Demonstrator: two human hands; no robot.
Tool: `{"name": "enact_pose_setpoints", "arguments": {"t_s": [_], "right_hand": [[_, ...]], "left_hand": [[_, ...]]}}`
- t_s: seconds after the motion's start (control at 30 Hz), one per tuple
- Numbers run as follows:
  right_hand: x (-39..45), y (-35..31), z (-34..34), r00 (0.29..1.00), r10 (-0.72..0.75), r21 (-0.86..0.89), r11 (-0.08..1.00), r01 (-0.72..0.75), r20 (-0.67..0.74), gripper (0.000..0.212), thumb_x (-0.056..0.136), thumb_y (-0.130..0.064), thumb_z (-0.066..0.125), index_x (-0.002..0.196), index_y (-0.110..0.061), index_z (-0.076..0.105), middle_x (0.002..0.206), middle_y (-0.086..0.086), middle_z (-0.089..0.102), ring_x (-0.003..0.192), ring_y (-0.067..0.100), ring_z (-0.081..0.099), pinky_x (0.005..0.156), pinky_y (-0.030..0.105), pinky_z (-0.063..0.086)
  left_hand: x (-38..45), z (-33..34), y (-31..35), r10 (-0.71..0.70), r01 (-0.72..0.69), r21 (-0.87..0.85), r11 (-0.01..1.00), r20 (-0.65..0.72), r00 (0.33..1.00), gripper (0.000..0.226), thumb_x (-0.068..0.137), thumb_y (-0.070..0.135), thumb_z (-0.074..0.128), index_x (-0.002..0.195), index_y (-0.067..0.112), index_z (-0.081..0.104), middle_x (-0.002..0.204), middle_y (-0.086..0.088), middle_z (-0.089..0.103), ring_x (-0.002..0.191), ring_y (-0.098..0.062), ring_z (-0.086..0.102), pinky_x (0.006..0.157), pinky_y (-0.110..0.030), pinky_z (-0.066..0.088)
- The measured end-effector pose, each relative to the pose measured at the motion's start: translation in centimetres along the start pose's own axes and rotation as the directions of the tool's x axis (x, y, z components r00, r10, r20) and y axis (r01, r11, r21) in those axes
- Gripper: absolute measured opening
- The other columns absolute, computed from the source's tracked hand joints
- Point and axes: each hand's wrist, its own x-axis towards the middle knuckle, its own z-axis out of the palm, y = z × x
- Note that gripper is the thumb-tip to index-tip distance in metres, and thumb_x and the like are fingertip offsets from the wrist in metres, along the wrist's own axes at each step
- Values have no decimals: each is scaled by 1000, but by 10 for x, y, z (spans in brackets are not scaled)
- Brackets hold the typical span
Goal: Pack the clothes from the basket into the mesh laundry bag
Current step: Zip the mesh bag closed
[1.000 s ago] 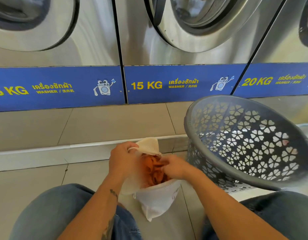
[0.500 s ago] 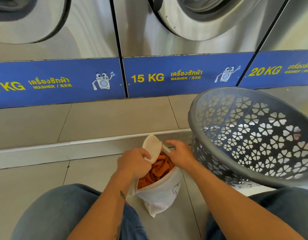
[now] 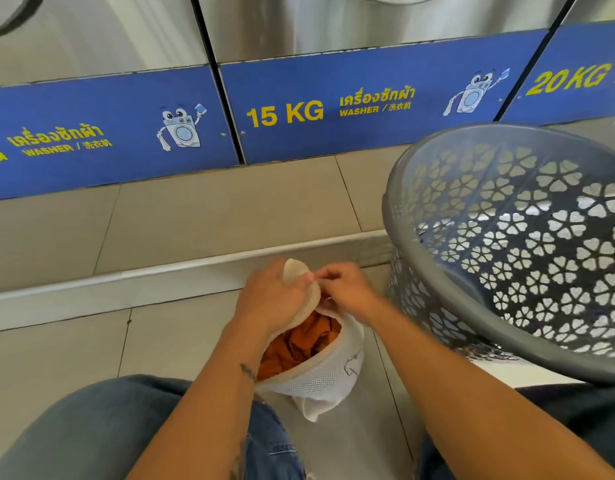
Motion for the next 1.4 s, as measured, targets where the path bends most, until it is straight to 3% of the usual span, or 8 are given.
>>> {"name": "enact_pose_setpoints", "arguments": {"t_s": [0.17, 0.37, 0.73, 0.83, 1.0, 1.1, 1.23, 1.4], "right_hand": [[-18, 0, 7, 981, -185, -171, 970, 173, -57, 22, 94, -18, 61, 76, -28, 67, 79, -3, 70, 78, 17, 67, 73, 39, 58], [-43, -13, -4, 944, -330, -347, 888, 302, -23, 16, 92, -14, 56, 82, -24, 64, 82, -2, 67, 80, 16, 63, 72, 40, 56], [-65, -45, -13, 898, -440, -555, 741, 378, 25, 10, 93, -21, 59, 85, -15, 64, 76, 1, 65, 70, 20, 62, 61, 44, 56], [-67, -51, -19, 883, -469, -540, 750, 381, -29, 11, 91, -16, 58, 82, -14, 65, 71, -3, 64, 68, 17, 60, 61, 42, 54], [-68, -41, -22, 882, -453, -408, 835, 369, -130, 16, 87, -2, 59, 75, -9, 68, 64, -9, 62, 65, 14, 60, 64, 31, 52], [-66, -33, -14, 905, -411, -348, 869, 352, -110, 17, 85, -1, 62, 75, -11, 69, 67, -6, 66, 69, 14, 64, 66, 32, 57], [-60, -28, -12, 952, -279, -109, 958, 267, -124, 27, 84, 3, 68, 69, -20, 71, 76, 12, 73, 79, 35, 73, 75, 55, 62], [-56, -30, -9, 959, -255, -136, 962, 238, -125, 19, 80, -2, 74, 70, -18, 74, 74, 6, 74, 78, 30, 73, 74, 52, 62]], "left_hand": [[2, 2, 12, 40, -49, -77, 996, -117, 992, 23, 81, 42, 64, 100, 30, 64, 112, 1, 62, 102, -23, 56, 85, -34, 48], [-6, 0, 20, 25, -16, -231, 973, 36, 999, 12, 72, 22, 65, 75, 13, 71, 71, -1, 67, 70, -21, 62, 60, -31, 47], [-19, -11, 25, -129, 37, -578, 815, -118, 985, 17, 76, 6, 58, 76, 15, 73, 77, -1, 70, 71, -17, 64, 55, -25, 46], [-23, -28, 31, -242, 244, -537, 807, 75, 967, 6, 83, 12, 62, 81, 7, 64, 76, -10, 61, 73, -25, 60, 63, -32, 47], [-25, -20, 15, -105, 351, -543, 762, 432, 896, 33, 93, 37, 55, 82, 8, 67, 66, -6, 61, 53, -16, 53, 55, -27, 46], [-24, -13, 13, -101, 332, -529, 781, 418, 903, 23, 93, 27, 59, 85, 7, 69, 70, -7, 63, 57, -17, 56, 59, -29, 50], [-19, -9, 10, -112, 320, -567, 759, 371, 922, 16, 90, 25, 64, 94, 10, 68, 95, -14, 72, 91, -30, 68, 87, -41, 54], [-12, -5, 14, -142, 240, -586, 774, 209, 968, 14, 84, 22, 64, 91, 12, 71, 91, -10, 69, 85, -27, 64, 76, -36, 50]]}}
